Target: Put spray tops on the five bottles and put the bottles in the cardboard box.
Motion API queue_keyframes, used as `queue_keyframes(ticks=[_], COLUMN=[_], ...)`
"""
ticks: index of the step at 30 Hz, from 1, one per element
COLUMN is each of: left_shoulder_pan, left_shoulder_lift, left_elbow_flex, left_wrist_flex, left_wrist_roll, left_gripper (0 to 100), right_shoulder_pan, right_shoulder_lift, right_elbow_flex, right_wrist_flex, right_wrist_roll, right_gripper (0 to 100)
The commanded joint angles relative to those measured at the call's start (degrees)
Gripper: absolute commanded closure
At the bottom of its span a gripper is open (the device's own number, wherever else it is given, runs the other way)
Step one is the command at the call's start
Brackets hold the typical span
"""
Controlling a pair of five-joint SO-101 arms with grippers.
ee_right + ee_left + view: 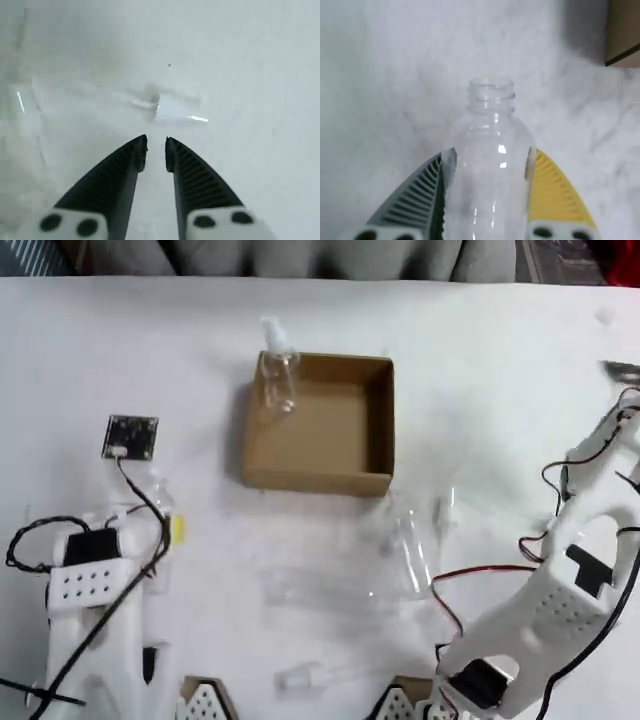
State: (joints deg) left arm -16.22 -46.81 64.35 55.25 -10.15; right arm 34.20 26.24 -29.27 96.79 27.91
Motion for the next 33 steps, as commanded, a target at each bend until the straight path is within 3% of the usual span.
queue_keyframes(ticks=[1, 4, 8, 11, 22, 29, 33], left_shoulder_pan=[0.6, 0.7, 0.7, 0.7, 0.6, 0.6, 0.7], left_shoulder_lift=[-2.2, -2.2, -2.2, -2.2, -2.2, -2.6, -2.6], left_elbow_flex=[-0.5, -0.5, -0.4, -0.4, 2.5, 2.5, 2.5], left_wrist_flex=[-1.3, -1.3, -1.3, -1.3, -5.6, -5.7, -5.7], left_wrist_roll=[0.4, 0.3, 0.3, 0.2, 0.2, 0.2, 0.2], left_gripper=[98, 98, 98, 98, 98, 98, 98], right_shoulder_pan=[3.1, 5.6, 9.3, 10.1, 4.4, 1.0, 0.6], right_shoulder_lift=[-3.8, -4.2, -4.4, -4.4, -3.9, -3.8, -3.7], right_elbow_flex=[-3.5, -3.4, -0.6, 3.0, 3.2, 2.0, 2.1], right_wrist_flex=[2.0, 2.1, 2.1, 2.0, 1.7, 1.7, 1.7], right_wrist_roll=[-17.7, -28.9, -49.3, -59.2, -61.5, -72.6, -76.5], right_gripper=[97.6, 98.3, 98.3, 98.4, 97.9, 77.7, 75.8])
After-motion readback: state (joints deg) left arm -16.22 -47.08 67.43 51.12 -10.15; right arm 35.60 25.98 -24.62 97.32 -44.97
